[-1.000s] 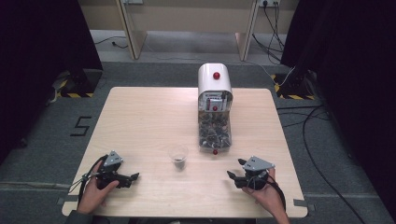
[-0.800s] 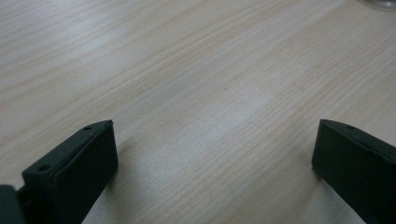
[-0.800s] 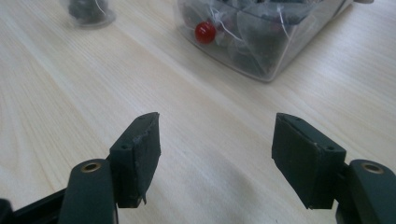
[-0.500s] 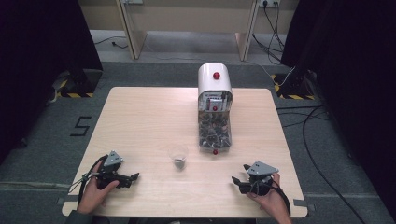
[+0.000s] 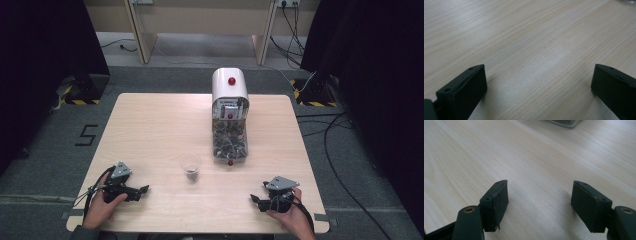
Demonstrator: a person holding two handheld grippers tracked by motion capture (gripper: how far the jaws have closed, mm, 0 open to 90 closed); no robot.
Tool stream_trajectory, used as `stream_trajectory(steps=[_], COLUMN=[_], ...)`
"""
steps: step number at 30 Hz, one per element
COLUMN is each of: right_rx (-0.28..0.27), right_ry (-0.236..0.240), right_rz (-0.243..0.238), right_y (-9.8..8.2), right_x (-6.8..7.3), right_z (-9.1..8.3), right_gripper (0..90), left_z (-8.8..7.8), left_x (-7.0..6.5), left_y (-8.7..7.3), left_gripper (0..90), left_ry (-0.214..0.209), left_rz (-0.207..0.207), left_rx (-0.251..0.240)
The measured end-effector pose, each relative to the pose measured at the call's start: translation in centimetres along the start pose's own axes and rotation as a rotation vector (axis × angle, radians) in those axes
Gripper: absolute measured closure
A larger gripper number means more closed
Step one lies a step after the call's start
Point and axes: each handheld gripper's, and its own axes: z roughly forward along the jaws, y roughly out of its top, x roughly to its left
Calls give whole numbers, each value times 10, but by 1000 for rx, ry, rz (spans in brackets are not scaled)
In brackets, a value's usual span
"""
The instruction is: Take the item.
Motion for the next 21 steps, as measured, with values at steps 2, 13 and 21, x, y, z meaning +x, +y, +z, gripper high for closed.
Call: stream_trajectory(steps=[2,13,21], right_rx=[1,5,3], right_ry=[2,21,24], right_rz=[4,-7,-10], right_y=[-2,-6,-6], right_x=[0,2,1], right_z=[-1,-3,-3], right_gripper=[270,180,176], left_z=[0,0,0], left_x=[0,0,0], left_y=[0,0,0], left_gripper=[0,0,0], left_ry=[0,0,-1], left_rz=[0,0,0], left_rx=[0,0,-1])
